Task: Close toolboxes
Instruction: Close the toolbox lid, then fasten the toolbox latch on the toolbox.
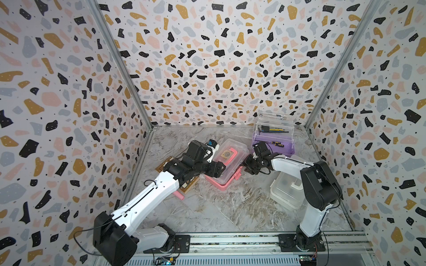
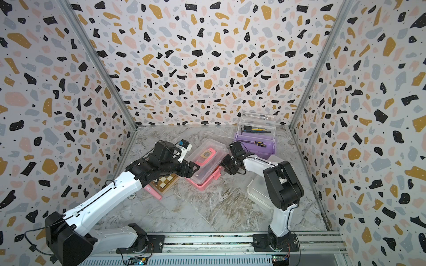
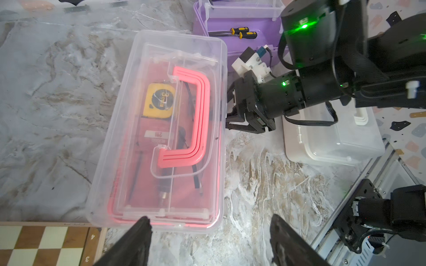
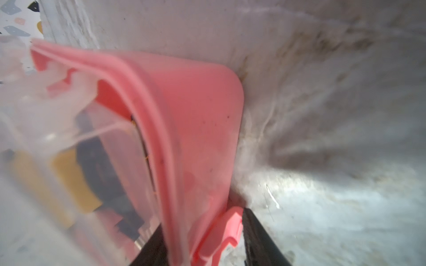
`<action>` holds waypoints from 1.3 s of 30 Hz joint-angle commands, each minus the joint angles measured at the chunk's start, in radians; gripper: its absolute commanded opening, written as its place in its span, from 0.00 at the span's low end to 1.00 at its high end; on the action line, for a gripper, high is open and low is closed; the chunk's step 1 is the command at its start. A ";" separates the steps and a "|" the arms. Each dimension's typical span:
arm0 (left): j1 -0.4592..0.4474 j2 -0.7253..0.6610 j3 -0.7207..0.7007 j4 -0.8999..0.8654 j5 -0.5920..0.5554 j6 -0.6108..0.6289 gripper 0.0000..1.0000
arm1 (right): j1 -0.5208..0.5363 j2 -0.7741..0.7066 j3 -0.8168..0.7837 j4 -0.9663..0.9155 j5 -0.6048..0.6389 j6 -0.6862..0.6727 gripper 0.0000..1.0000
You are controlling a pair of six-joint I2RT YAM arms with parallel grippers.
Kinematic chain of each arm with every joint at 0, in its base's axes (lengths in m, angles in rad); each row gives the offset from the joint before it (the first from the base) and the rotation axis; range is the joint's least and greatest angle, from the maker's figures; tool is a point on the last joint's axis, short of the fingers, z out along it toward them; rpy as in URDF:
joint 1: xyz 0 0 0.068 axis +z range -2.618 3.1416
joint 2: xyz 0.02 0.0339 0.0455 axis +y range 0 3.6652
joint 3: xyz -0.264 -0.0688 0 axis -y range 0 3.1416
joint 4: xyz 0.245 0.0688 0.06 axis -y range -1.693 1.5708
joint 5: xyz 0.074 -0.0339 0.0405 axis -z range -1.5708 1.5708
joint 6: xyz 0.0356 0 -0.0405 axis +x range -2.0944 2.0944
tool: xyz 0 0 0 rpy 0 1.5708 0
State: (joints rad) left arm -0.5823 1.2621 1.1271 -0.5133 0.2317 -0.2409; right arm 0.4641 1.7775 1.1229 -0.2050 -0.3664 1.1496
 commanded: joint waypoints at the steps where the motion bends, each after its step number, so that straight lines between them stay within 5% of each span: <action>1: 0.013 0.056 0.068 0.047 0.032 -0.049 0.85 | -0.027 -0.133 -0.012 -0.109 -0.013 -0.092 0.51; 6: 0.041 0.160 0.149 0.069 0.057 -0.084 0.98 | -0.063 -0.207 -0.035 -0.232 -0.004 -0.203 0.52; 18: 0.229 0.564 0.435 0.119 0.335 -0.221 0.99 | -0.061 -0.201 -0.039 -0.283 -0.076 -0.499 0.58; 33: 0.232 0.767 0.586 0.014 0.406 -0.166 0.99 | 0.049 -0.210 -0.378 0.451 -0.003 -0.794 0.63; 39: 0.233 0.798 0.621 -0.031 0.425 -0.131 0.99 | 0.064 -0.120 -0.351 0.471 0.028 -0.929 0.75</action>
State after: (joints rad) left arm -0.3481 2.0518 1.7142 -0.5198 0.6300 -0.4091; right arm 0.5186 1.6264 0.7433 0.1947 -0.3687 0.3275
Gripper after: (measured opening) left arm 0.990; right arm 0.732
